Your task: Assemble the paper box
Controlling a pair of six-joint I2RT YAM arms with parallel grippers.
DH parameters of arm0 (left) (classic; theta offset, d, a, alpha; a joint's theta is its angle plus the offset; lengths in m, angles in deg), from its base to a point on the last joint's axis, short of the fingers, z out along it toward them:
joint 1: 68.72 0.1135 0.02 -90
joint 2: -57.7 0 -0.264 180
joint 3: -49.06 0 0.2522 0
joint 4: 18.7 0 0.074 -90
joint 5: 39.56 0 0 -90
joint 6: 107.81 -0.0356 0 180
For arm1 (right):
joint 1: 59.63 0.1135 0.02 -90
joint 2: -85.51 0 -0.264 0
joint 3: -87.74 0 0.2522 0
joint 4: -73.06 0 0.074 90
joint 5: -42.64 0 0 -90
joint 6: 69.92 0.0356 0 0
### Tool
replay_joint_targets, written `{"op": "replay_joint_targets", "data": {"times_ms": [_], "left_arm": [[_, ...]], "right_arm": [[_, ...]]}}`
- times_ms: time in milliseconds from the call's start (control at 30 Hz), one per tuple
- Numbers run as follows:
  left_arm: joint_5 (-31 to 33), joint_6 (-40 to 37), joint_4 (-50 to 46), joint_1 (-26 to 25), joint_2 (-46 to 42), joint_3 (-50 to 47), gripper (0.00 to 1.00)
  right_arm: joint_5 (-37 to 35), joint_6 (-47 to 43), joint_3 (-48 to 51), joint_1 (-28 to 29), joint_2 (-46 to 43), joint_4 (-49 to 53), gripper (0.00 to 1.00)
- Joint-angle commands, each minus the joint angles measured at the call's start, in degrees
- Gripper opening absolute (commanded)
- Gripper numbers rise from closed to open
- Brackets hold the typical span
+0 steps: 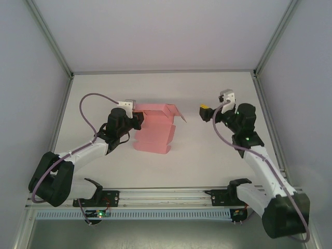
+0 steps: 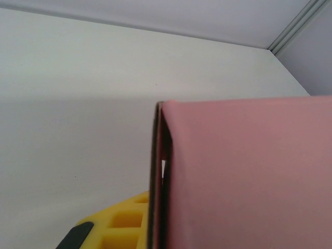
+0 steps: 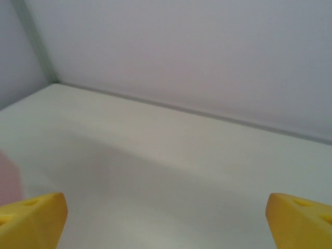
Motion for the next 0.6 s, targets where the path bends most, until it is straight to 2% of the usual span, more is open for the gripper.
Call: {"op": "replay_joint_targets", "data": {"times_ms": [0,67,333,567], "left_arm": [[-0.71,-0.66,-0.07,-0.16,-1.34,-0.59,0.00],[-0.80,-0.74,-0.39,-0.11,-1.27,-0.45,0.00],[-1.07,-0.66,-0.44,-0.14,-0.80,0.07,0.00],[-2.07,0.30,-0.07,-0.15,1.54,1.13,0.00]], "right_arm": [[20.58,1.04,-5.01,0.81,6.19,3.52,0.95],[23.90,-1.26,-7.02,2.00,9.76,5.88,0.93],[28.71,-11.34,-13.55,7.69,18.81,14.25,0.93],[26.79,-11.42,-18.46,12.88,24.80,15.80,0.89]]}}
